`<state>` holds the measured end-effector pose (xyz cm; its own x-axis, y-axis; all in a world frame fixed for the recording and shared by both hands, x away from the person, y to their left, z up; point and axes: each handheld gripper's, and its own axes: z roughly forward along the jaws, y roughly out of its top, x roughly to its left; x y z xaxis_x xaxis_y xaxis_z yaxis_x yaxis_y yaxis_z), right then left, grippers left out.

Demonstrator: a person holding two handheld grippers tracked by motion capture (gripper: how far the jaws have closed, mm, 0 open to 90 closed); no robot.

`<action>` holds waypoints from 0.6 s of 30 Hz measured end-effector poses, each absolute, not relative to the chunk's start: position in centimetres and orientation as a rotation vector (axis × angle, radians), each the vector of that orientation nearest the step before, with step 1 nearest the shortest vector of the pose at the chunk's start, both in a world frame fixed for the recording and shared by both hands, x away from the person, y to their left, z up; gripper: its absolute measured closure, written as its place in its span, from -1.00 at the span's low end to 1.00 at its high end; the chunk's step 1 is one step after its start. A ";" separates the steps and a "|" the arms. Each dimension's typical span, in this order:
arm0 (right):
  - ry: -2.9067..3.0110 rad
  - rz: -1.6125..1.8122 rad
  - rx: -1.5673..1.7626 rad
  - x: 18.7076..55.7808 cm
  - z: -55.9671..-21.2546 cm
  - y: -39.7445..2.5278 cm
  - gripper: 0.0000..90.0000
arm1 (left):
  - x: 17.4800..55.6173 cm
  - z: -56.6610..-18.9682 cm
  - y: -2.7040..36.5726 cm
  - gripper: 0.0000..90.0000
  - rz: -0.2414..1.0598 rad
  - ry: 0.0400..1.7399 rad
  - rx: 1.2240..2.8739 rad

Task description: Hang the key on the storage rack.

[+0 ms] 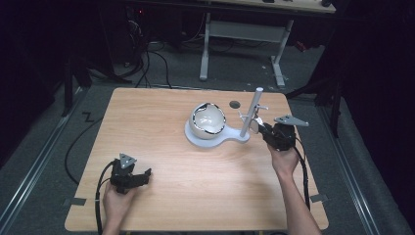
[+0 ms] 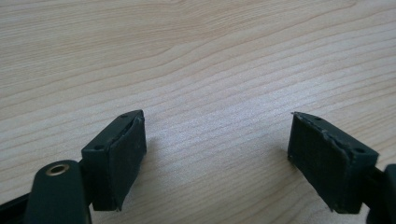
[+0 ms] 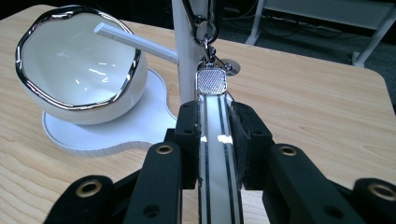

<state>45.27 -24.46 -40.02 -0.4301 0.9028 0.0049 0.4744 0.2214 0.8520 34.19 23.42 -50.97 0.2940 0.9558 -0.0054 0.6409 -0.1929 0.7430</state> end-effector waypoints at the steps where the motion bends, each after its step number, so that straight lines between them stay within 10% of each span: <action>1: 1.999 1.122 1.265 45.3 -40.0 -24.5 0.64 | 34.2 -51.0 23.4 -0.56 0.627 1.423 1.922; 18: 1.997 1.130 1.290 45.1 -40.8 -24.8 0.48 | 34.2 -51.0 23.4 -0.55 0.626 1.424 1.921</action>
